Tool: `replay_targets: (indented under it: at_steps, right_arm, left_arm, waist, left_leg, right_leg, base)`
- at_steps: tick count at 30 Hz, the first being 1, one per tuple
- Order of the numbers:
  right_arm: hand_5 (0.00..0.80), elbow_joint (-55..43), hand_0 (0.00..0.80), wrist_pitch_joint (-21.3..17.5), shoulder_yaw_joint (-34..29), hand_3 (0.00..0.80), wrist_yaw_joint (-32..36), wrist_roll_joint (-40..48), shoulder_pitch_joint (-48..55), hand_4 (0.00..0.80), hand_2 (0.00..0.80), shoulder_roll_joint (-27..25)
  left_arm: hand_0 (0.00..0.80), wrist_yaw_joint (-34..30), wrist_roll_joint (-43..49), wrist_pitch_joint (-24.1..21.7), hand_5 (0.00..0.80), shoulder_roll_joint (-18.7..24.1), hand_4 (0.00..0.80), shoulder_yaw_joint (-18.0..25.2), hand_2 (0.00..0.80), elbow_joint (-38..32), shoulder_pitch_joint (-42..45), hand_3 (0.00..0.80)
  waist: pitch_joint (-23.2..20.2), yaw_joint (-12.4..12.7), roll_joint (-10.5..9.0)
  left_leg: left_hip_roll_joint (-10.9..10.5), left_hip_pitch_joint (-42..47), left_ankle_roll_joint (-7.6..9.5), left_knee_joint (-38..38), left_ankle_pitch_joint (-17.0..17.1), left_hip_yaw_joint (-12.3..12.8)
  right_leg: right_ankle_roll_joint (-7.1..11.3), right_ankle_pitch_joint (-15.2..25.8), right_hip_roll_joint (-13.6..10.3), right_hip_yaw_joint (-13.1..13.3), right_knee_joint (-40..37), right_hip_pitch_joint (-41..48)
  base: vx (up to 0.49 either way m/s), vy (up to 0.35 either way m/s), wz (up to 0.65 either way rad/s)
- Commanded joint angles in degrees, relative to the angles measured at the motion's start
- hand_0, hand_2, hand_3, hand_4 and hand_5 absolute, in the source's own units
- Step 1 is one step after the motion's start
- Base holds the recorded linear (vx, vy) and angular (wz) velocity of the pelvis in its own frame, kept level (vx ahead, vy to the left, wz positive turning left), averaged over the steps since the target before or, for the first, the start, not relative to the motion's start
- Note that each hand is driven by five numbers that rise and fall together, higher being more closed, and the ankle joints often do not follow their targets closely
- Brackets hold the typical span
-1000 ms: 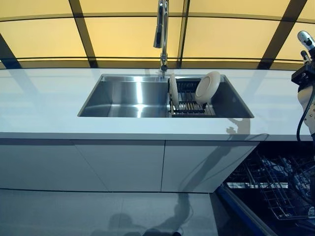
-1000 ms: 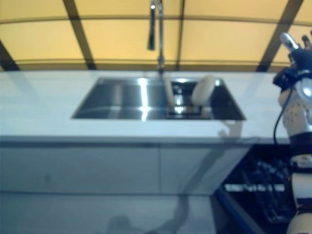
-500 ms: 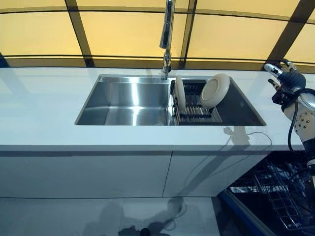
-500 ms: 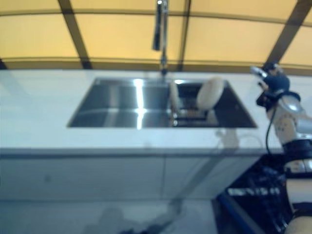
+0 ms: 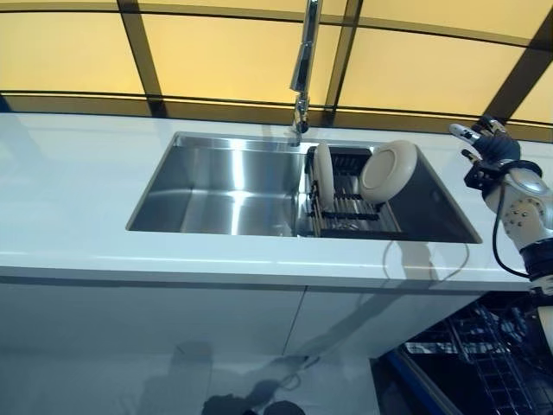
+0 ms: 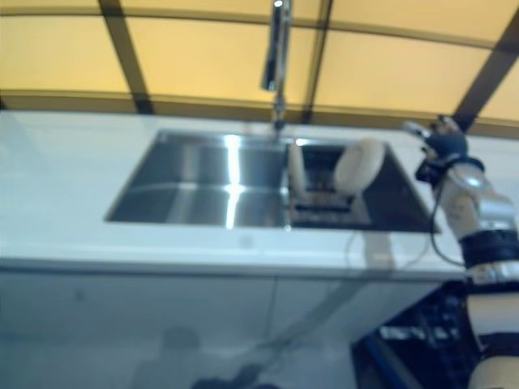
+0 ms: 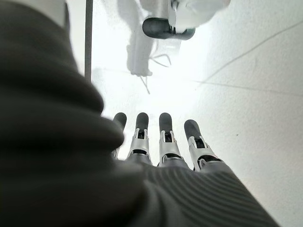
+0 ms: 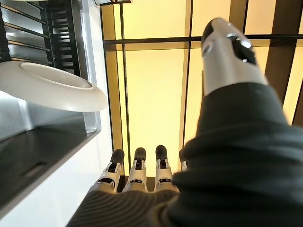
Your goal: Take plates into dishwasher
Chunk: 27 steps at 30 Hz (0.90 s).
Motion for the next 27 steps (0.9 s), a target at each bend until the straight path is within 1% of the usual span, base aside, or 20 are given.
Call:
replay_targets:
  at_steps: [1,3,4,5,7,11,17,18,24,27]
  right_arm:
    - [0.0,0.55,0.0,-0.08,1.4,0.0,-3.53,-1.91,-5.75,0.0,0.0,-4.92]
    - [0.0,3.75,0.0,-0.42,1.44,0.0,-2.7,-1.48,-6.3,0.0,0.0,-6.39]
    - [0.0,6.08,0.0,-0.59,1.57,0.0,-2.71,-0.88,-6.85,0.0,0.0,-7.25]
    - [0.0,6.23,0.0,-0.56,1.68,0.0,-2.74,-0.87,-7.0,0.0,0.0,-7.32]
    - [0.0,6.97,0.0,0.81,2.47,0.0,-3.57,-2.33,-8.35,0.0,0.0,-7.64]
    - [0.0,6.75,0.0,1.09,3.51,0.0,-5.71,-2.13,-9.28,0.0,0.0,-8.32]
    - [0.0,5.71,0.0,1.91,4.15,0.0,-5.26,-1.93,-9.88,0.0,0.0,-9.14]
    - [0.0,5.17,0.0,2.47,4.39,0.0,-5.64,-0.37,-10.18,0.0,0.0,-9.43]
    - [0.0,4.03,0.0,0.51,5.26,0.0,-6.34,2.08,-12.61,0.0,0.0,-9.15]
    - [0.0,2.93,0.0,0.55,5.07,0.0,-6.91,3.02,-13.03,0.0,0.0,-9.03]
  left_arm:
    - [0.0,1.48,-2.47,2.2,0.0,-0.37,0.0,0.89,0.0,0.83,-0.62,0.0]
    - [0.0,0.9,-1.04,1.33,0.0,-1.46,0.0,0.79,0.0,2.04,-0.19,0.0]
    - [0.0,1.66,-0.87,0.55,0.0,-2.12,0.0,0.66,0.0,3.31,0.48,0.0]
    - [0.0,1.67,-0.86,0.46,0.0,-2.18,0.0,0.66,0.0,3.44,0.52,0.0]
    - [0.0,1.4,-0.2,-0.15,0.0,-2.44,0.0,0.68,0.0,3.98,1.81,0.0]
    - [0.0,0.77,1.09,-1.2,0.0,-2.37,0.0,0.78,0.0,5.04,3.48,0.0]
    - [0.0,0.02,2.46,-1.34,0.0,-2.22,0.0,0.43,0.0,5.12,4.84,0.0]
    - [0.0,-0.24,2.9,-1.47,0.0,-2.15,0.0,0.07,0.0,5.06,5.18,0.0]
    - [0.0,-0.92,2.91,-1.86,0.0,-1.99,0.0,-1.43,0.0,4.19,5.21,0.0]
    - [0.0,-0.96,2.44,-2.08,0.0,-2.17,0.0,-1.98,0.0,3.52,4.99,0.0]
  waist:
    - [-1.89,0.78,0.16]
    - [-2.44,0.93,-0.05]
    - [-3.2,1.18,-0.3]
    - [-3.22,1.15,-0.27]
    - [-3.89,1.43,-0.02]
    - [-4.46,1.43,0.41]
    - [-4.57,1.38,0.52]
    - [-4.4,1.44,0.55]
    - [-2.37,1.82,1.1]
    - [-1.33,1.9,1.4]
  left_leg:
    - [0.77,-1.5,-0.47,1.85,-3.48,-3.02]
    - [1.17,-0.62,-1.09,0.53,-2.94,-2.99]
    - [1.22,-0.21,-1.62,-0.05,-3.0,-3.22]
    - [1.21,-0.13,-1.66,-0.13,-2.99,-3.28]
    - [1.42,0.94,-2.33,-1.93,-2.53,-2.94]
    - [1.38,1.75,-2.89,-3.67,-2.19,-3.34]
    - [1.29,1.05,-3.21,-3.67,-2.28,-3.59]
    - [1.26,0.75,-3.24,-3.67,-2.28,-3.72]
    - [1.33,-1.36,-3.49,-3.67,-1.86,-4.25]
    - [1.4,-2.6,-3.65,-3.67,-1.43,-4.63]
  right_leg:
    - [0.36,4.42,2.88,-0.56,-8.98,5.21]
    - [0.42,4.55,3.27,-1.29,-11.24,6.97]
    - [0.49,4.83,3.43,-1.59,-13.73,8.29]
    - [0.5,4.96,3.47,-1.64,-14.11,8.51]
    - [0.74,5.83,3.49,-2.7,-16.93,10.08]
    - [1.11,5.6,3.5,-3.24,-17.24,10.58]
    - [1.47,5.56,3.27,-3.78,-17.24,10.16]
    - [1.58,5.6,3.21,-3.92,-17.24,9.95]
    - [1.65,5.75,2.99,-4.3,-17.24,8.08]
    - [1.53,5.83,3.01,-4.46,-17.24,7.11]
  base:
    - [0.207,-0.24,0.06]
    - [0.21,-0.149,0.16]
    - [0.162,-0.084,0.26]
    - [0.211,-0.091,0.26]
    - [0.181,-0.049,0.1]
    - [0.132,-0.016,-0.05]
    - [0.1,-0.007,0.05]
    - [0.078,-0.01,0.06]
    - [0.024,-0.004,0.02]
    - [-0.024,0.008,0.06]
